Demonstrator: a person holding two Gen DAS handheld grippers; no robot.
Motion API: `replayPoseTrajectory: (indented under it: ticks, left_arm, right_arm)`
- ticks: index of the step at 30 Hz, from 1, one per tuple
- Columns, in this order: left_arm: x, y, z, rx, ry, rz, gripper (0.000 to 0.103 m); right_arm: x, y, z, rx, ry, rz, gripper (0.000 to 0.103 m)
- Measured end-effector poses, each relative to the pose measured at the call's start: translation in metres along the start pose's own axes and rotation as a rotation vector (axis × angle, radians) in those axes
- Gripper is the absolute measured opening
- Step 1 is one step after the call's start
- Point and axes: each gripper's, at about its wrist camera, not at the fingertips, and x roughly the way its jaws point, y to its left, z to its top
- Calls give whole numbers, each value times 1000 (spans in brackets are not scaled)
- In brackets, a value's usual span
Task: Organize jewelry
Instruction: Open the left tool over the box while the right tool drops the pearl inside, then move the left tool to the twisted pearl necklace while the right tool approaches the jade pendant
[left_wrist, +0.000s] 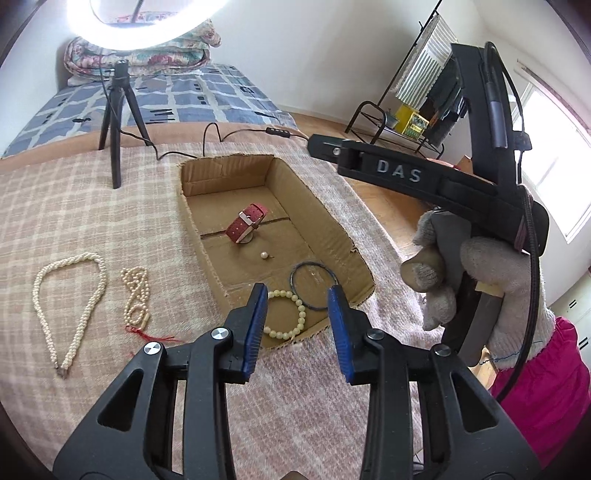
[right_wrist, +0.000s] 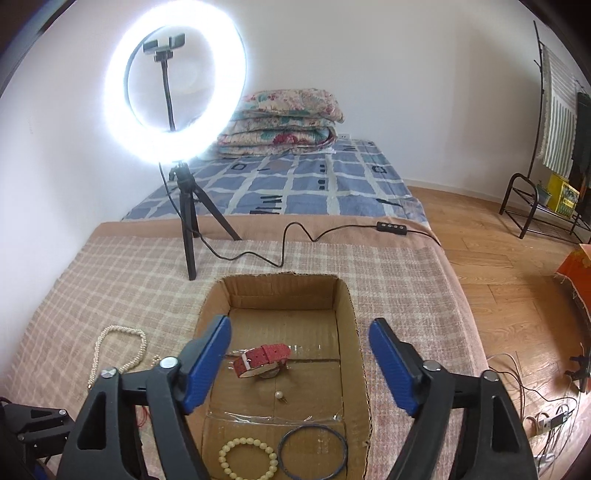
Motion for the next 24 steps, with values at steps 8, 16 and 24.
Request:
replayPoseTrajectory:
  ticks: [8, 16, 24]
  left_arm:
    - [-48, 24, -12, -23, -42, 44, 34]
    - [-92, 71, -19, -60, -99, 137, 34]
    - [-114, 132, -20, -156, -136, 227, 34]
  right_arm:
    - [-49, 17, -2, 22, -64, -22, 100]
    - [-89, 45, -9, 29, -128, -2, 103]
    - [-99, 91, -27, 13, -136, 98, 103]
